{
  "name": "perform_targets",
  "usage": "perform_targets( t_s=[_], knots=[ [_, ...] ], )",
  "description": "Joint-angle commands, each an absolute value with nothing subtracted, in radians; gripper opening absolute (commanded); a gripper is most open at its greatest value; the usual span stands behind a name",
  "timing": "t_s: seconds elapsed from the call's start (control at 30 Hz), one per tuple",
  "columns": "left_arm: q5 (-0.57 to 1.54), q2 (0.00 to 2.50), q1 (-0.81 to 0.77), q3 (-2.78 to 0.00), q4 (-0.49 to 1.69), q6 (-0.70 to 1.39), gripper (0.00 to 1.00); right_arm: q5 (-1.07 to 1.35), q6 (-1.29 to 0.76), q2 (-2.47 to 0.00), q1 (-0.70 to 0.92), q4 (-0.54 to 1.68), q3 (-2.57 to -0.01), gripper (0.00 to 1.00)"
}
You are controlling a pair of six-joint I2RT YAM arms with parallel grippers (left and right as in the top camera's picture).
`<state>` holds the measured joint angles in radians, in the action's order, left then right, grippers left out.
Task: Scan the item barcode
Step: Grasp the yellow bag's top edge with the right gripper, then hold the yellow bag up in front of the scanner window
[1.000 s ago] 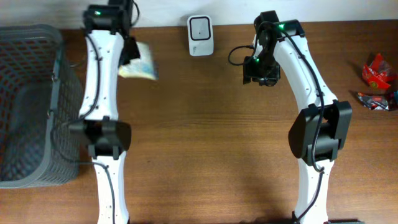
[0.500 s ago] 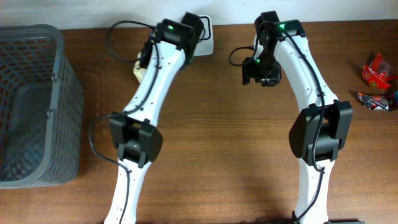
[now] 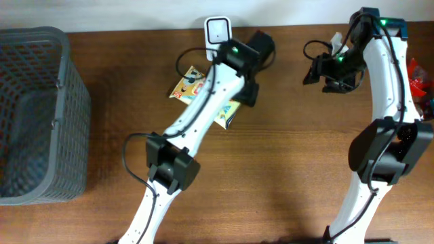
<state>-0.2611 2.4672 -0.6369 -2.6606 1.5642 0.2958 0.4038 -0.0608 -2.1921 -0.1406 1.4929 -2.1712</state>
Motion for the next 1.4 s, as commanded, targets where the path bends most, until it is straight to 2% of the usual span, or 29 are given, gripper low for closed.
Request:
perform_targets(
  t_s=[0.0, 0.07, 0.17, 0.2, 0.23, 0.4, 0.6, 0.7, 0.73, 0.77, 0.8, 0.87, 1.07, 1.23, 1.27, 1.37],
  knots=[
    [-0.252, 2.358, -0.492, -2.754, 1.564, 0.303, 0.99, 0.493, 0.092, -2.165, -0.067, 1.488, -2.178, 0.64],
    [-0.262, 2.35, -0.395, -2.754, 1.576, 0.37, 0.99, 0.467, 0.135, -2.167, 0.003, 1.448, -2.175, 0.72],
    [-0.258, 2.35, -0.255, -2.749, 1.586, 0.463, 0.99, 0.357, 0.135, -2.174, 0.13, 1.302, -2.141, 0.76],
    [-0.257, 2.35, -0.212, -2.749, 1.587, 0.463, 0.99, 0.335, 0.178, -2.197, 0.197, 1.243, -2.135, 0.93],
    [-0.257, 2.35, -0.197, -2.749, 1.589, 0.463, 0.99, 0.325, 0.237, -2.216, 0.24, 1.203, -2.135, 0.93],
    [-0.257, 2.35, -0.13, -2.749, 1.594, 0.463, 0.99, 0.139, 0.259, -2.337, 0.417, 0.985, -2.135, 0.9],
    [-0.258, 2.35, -0.088, -2.749, 1.633, 0.463, 0.99, 0.12, 0.326, -2.477, 0.474, 0.881, -2.135, 0.86],
    [-0.258, 2.35, -0.089, -2.749, 1.633, 0.463, 0.99, 0.12, 0.325, -2.527, 0.474, 0.883, -2.135, 0.64],
    [-0.258, 2.35, -0.089, -2.749, 1.633, 0.463, 0.99, 0.119, 0.325, -2.529, 0.474, 0.882, -2.133, 0.61],
    [-0.258, 2.35, -0.089, -2.749, 1.632, 0.463, 0.99, 0.119, 0.325, -2.529, 0.474, 0.881, -2.132, 0.52],
    [-0.258, 2.35, -0.089, -2.749, 1.633, 0.463, 0.99, 0.118, 0.32, -2.529, 0.474, 0.877, -2.132, 0.33],
    [-0.258, 2.35, -0.089, -2.749, 1.633, 0.463, 0.99, 0.065, 0.216, -2.526, 0.471, 0.857, -2.135, 0.21],
    [-0.258, 2.35, -0.089, -2.749, 1.633, 0.463, 0.99, -0.009, 0.003, -2.513, 0.466, 0.879, -2.333, 0.08],
    [-0.258, 2.35, -0.089, -2.749, 1.633, 0.463, 0.99, -0.017, -0.017, -2.513, 0.451, 0.855, -2.506, 0.08],
    [-0.258, 2.35, -0.089, -2.749, 1.633, 0.463, 0.99, -0.019, -0.017, -2.513, 0.438, 0.794, -2.548, 0.04],
    [-0.258, 2.35, -0.089, -2.749, 1.633, 0.463, 0.99, -0.109, -0.017, -2.513, 0.42, 0.599, -2.551, 0.04]
  ],
)
